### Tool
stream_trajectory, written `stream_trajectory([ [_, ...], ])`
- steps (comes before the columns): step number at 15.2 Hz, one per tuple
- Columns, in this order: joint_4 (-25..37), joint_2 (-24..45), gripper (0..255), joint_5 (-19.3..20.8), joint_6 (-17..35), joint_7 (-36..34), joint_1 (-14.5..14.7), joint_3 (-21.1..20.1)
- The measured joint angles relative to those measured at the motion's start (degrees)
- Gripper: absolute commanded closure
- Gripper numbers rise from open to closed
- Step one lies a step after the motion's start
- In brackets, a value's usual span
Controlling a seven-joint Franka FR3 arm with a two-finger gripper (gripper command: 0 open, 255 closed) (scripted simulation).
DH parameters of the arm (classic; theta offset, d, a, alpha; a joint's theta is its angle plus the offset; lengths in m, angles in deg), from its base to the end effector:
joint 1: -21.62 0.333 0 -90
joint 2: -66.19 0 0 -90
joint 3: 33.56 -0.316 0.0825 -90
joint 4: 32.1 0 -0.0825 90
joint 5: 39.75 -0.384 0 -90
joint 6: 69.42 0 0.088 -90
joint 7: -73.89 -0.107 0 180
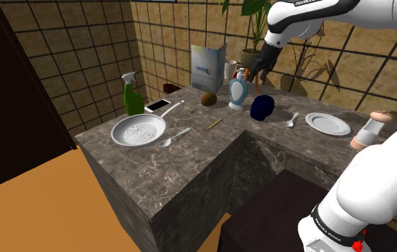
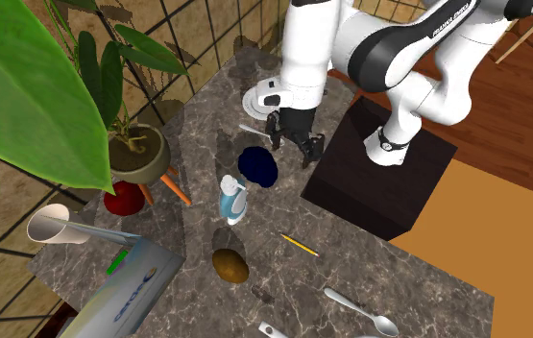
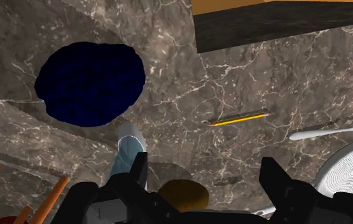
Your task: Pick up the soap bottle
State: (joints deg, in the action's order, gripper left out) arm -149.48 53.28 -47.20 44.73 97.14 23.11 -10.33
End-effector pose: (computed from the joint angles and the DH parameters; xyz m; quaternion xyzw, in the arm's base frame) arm 0.4725 -0.1948 0.5441 -0.9917 0.0077 -0.1085 0.0690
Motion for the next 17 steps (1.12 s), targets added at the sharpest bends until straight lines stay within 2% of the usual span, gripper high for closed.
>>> stream_trajectory([
  [5, 10.21, 12.93, 0, -10.21, -0.04, 9.95, -0.38, 4.42],
  [10, 22.68, 26.22, 0, -21.07, -3.58, 18.51, -4.48, 5.65],
  [12, 25.10, 28.68, 0, -22.97, -4.37, 19.84, -5.62, 5.47],
  [17, 23.39, 29.95, 0, -24.34, -1.92, 21.53, -5.85, 5.10],
])
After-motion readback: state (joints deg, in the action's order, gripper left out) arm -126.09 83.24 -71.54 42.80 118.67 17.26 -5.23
